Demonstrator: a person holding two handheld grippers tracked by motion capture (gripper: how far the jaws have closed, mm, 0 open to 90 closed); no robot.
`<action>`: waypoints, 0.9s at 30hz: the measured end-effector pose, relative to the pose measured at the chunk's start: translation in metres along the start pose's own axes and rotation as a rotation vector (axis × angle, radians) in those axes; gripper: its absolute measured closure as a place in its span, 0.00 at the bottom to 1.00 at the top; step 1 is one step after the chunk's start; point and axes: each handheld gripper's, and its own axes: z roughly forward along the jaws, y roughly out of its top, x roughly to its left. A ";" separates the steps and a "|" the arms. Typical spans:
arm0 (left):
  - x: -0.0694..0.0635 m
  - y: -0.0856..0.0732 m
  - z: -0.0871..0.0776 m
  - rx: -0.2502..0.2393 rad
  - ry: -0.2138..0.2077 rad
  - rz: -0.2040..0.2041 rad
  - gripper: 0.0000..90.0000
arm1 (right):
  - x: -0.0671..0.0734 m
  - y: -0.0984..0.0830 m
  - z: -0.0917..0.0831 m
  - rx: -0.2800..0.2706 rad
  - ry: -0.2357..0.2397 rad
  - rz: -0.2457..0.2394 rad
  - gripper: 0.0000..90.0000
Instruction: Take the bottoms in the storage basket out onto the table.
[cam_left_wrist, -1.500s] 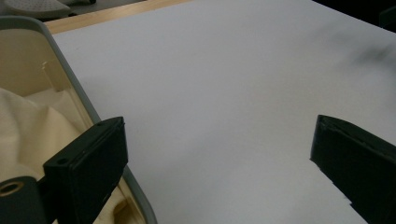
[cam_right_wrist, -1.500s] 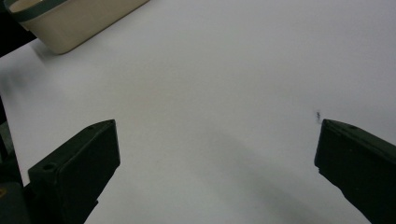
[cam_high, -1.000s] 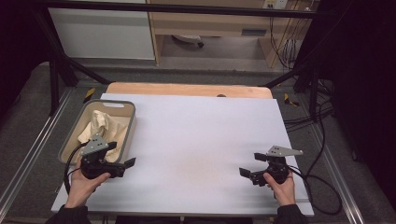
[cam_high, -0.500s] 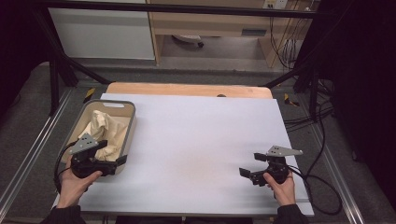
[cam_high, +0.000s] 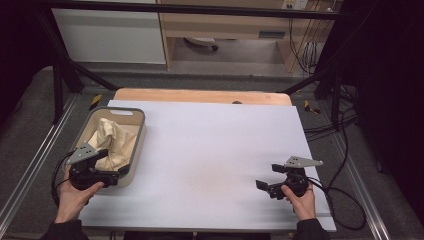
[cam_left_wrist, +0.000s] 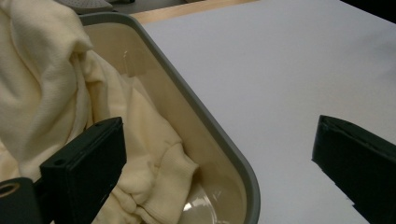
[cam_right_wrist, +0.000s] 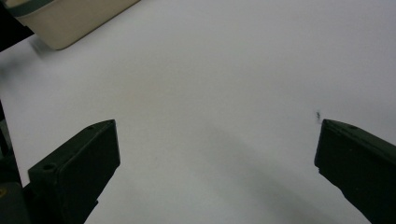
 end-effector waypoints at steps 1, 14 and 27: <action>0.000 0.000 0.000 0.000 0.000 0.000 0.03 | 0.000 0.000 0.000 0.001 -0.001 0.000 0.01; 0.008 0.000 -0.002 0.023 0.049 -0.012 0.03 | 0.000 0.000 -0.001 -0.003 -0.004 -0.002 0.01; 0.018 0.007 -0.004 0.036 0.075 -0.013 0.03 | -0.001 -0.002 -0.001 0.002 -0.012 0.002 0.01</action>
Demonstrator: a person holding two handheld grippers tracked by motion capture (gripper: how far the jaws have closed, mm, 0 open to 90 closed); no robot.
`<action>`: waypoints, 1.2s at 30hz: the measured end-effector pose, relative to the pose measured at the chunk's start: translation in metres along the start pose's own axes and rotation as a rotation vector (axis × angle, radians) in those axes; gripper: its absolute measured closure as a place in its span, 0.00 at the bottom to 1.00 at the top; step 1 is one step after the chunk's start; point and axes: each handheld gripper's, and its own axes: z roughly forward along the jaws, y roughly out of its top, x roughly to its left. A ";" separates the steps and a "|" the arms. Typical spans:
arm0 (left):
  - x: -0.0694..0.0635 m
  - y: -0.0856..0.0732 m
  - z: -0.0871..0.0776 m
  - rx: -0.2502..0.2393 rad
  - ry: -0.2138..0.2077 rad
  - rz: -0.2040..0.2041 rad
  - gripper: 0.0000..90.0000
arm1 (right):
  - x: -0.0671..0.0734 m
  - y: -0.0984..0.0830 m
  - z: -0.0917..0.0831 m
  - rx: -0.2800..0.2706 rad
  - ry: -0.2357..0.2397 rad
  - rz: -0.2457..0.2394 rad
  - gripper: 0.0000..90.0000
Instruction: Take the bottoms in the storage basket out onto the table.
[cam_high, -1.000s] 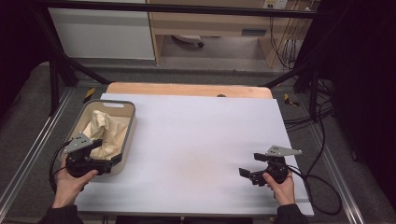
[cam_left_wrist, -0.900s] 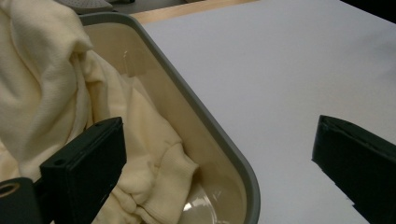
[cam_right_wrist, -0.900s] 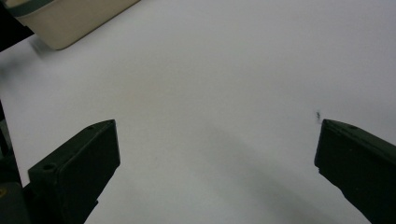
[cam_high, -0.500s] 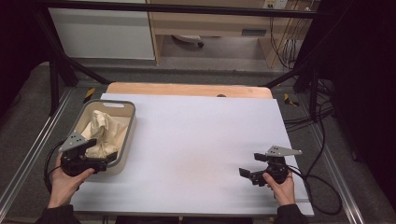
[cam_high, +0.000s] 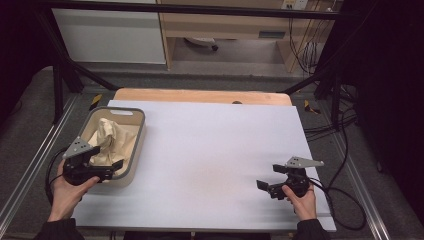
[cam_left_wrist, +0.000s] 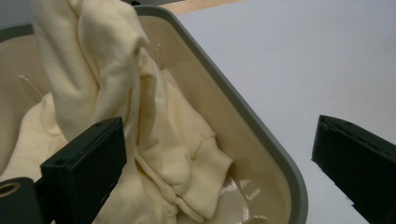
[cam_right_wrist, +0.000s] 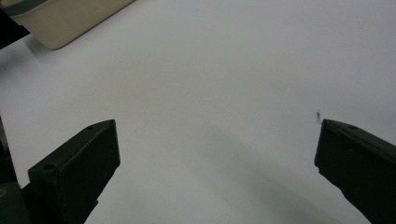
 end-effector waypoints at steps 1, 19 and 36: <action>0.001 0.001 0.000 -0.002 -0.001 -0.001 0.03 | 0.000 0.000 0.001 0.002 -0.002 0.001 0.01; 0.018 0.009 0.006 0.047 0.031 0.011 0.04 | 0.000 0.000 0.002 0.010 -0.003 -0.004 0.01; 0.034 0.027 0.020 0.080 0.093 0.013 0.03 | 0.000 0.000 0.002 0.010 -0.001 0.000 0.01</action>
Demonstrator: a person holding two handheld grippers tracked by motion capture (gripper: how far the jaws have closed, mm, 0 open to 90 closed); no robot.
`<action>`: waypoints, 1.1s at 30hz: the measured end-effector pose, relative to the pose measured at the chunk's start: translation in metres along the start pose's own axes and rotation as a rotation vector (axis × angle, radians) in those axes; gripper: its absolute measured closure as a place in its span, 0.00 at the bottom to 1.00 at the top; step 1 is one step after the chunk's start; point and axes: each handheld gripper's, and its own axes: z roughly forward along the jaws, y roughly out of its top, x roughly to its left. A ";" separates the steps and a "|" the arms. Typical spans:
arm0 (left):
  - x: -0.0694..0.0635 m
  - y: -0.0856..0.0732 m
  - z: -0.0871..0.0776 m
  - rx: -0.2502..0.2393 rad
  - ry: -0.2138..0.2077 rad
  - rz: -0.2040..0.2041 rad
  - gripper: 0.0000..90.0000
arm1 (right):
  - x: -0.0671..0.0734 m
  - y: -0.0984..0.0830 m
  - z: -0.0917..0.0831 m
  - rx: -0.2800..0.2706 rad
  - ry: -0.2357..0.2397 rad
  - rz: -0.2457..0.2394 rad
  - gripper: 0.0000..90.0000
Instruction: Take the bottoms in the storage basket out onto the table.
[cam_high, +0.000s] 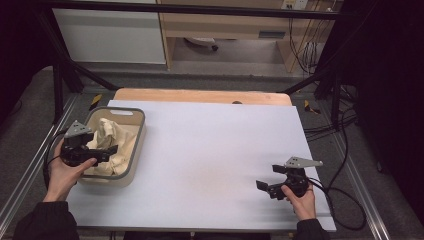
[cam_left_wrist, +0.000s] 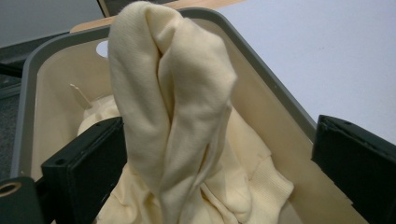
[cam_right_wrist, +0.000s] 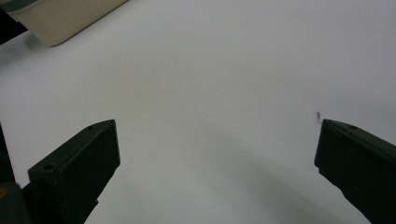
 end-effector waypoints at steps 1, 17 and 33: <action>0.000 0.000 0.000 0.000 0.000 0.000 0.03 | 0.000 0.000 0.000 0.000 0.000 0.000 0.01; 0.012 0.007 0.017 0.030 0.015 -0.018 0.04 | 0.000 0.000 0.000 -0.001 -0.001 -0.004 0.01; 0.016 0.005 0.038 0.056 0.074 -0.015 0.05 | 0.000 0.000 0.001 0.001 0.000 -0.002 0.01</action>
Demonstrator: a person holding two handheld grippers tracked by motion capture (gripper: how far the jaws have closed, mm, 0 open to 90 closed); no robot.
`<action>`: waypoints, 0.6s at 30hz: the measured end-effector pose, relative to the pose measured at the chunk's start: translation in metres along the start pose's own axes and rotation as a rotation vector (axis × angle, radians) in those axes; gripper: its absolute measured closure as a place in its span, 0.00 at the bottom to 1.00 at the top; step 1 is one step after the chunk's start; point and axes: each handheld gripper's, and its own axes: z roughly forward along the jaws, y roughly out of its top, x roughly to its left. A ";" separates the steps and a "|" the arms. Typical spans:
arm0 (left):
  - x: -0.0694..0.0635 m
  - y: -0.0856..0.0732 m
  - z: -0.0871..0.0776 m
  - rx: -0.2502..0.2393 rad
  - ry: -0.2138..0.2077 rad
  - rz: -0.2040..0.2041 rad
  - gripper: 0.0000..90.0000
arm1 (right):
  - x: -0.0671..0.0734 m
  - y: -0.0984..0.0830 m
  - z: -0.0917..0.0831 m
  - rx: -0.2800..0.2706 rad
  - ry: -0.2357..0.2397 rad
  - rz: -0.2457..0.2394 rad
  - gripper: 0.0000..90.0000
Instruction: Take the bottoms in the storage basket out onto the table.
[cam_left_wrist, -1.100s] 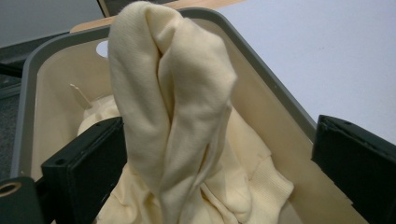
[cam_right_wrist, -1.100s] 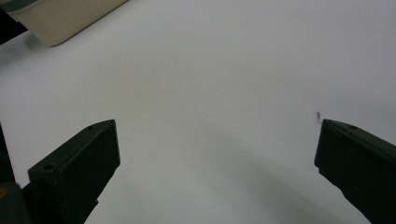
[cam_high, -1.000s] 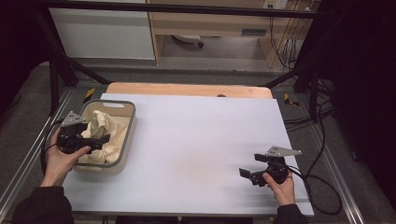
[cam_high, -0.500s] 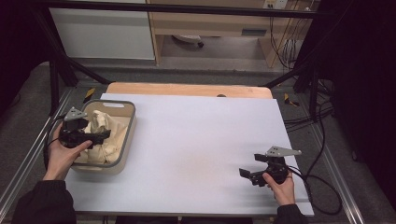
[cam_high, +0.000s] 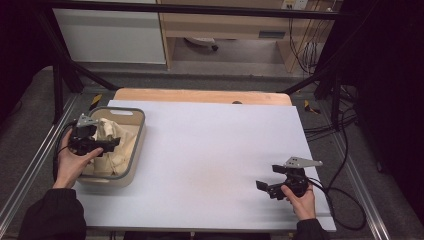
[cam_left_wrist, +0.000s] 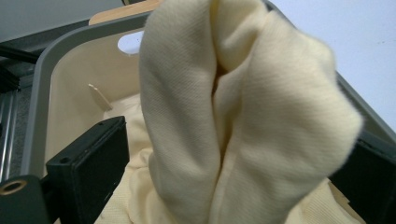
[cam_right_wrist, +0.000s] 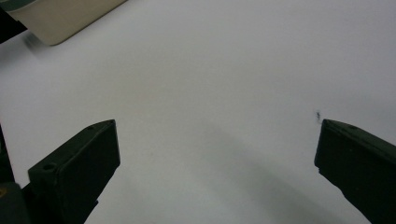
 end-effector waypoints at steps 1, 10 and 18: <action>0.000 -0.001 0.001 -0.002 0.002 0.000 0.06 | 0.000 0.000 0.000 -0.001 -0.001 -0.001 0.01; 0.000 -0.001 0.010 0.017 0.025 0.002 0.09 | 0.000 0.000 0.000 0.001 0.000 0.000 0.01; 0.001 -0.001 0.015 0.040 0.017 -0.002 0.14 | 0.000 0.000 0.000 -0.001 0.000 -0.001 0.01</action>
